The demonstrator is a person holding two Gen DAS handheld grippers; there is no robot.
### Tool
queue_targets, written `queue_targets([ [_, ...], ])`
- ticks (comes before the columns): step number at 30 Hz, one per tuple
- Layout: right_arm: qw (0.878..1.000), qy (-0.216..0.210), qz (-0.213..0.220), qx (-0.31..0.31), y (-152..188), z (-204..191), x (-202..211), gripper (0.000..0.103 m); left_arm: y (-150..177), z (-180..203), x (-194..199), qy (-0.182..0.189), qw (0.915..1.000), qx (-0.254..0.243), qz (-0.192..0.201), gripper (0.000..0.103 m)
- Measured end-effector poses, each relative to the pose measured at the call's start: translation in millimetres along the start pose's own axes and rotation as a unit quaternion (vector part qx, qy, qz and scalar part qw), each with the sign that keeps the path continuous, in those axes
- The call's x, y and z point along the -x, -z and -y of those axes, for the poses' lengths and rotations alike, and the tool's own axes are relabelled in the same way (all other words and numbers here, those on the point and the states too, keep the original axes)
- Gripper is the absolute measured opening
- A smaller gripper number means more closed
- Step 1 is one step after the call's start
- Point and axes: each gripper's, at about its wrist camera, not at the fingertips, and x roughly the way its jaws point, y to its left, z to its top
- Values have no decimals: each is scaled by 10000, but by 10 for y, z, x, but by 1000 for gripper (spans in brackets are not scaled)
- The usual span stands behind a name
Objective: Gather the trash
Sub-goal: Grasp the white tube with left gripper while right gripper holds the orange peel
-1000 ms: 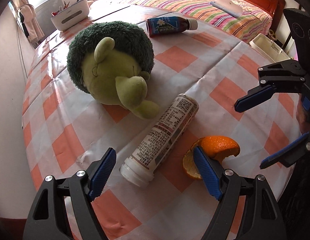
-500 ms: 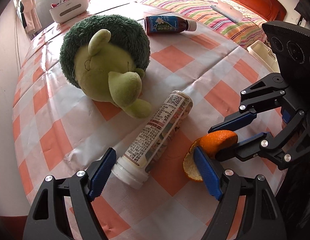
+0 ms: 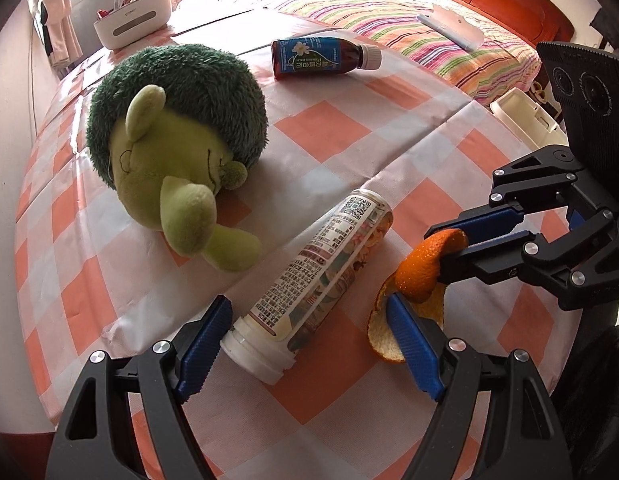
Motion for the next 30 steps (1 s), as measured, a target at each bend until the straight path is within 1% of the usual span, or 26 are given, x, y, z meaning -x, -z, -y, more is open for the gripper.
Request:
queue_targets([
  [5, 9998, -23, 166, -127, 8, 73, 132, 14, -70, 86, -26, -103, 9999, -125, -36, 76],
  [6, 9997, -28, 199, -152, 17, 96, 163, 14, -83, 97, -26, -111, 9998, -127, -47, 74],
  [10, 9994, -12, 293, -181, 34, 129, 251, 14, -120, 129, -25, 3, 9999, -105, -129, 60],
  [13, 9994, 9, 320, -149, 55, 127, 278, 14, -137, 158, -27, -30, 9998, -106, -173, 59],
  [16, 9991, -210, 245, -266, 69, 160, 270, 14, -136, 164, -27, -49, 9998, -73, -194, 59],
  [17, 9992, -207, 212, -269, 73, 163, 258, 14, -137, 163, -27, -50, 9998, -61, -198, 59],
  [18, 9992, -199, 209, -258, 79, 162, 249, 17, -136, 163, -25, -52, 9998, -46, -196, 59],
  [22, 9988, -318, 170, -346, 77, 171, 190, 17, -134, 188, -24, -51, 9998, -103, -190, 60],
  [25, 9986, -335, 144, -390, 67, 179, 141, 20, -140, 196, -23, -67, 9997, -148, -195, 60],
  [27, 9981, -384, 104, -478, 67, 199, 108, 32, -146, 172, -27, 35, 9996, -89, -258, 61],
  [29, 9983, -336, 98, -475, 73, 196, 90, 39, -143, 144, -26, 96, 9995, -10, -317, 64],
  [30, 9984, -319, 85, -459, 74, 192, 83, 39, -139, 138, -18, 86, 9995, -15, -314, 66],
])
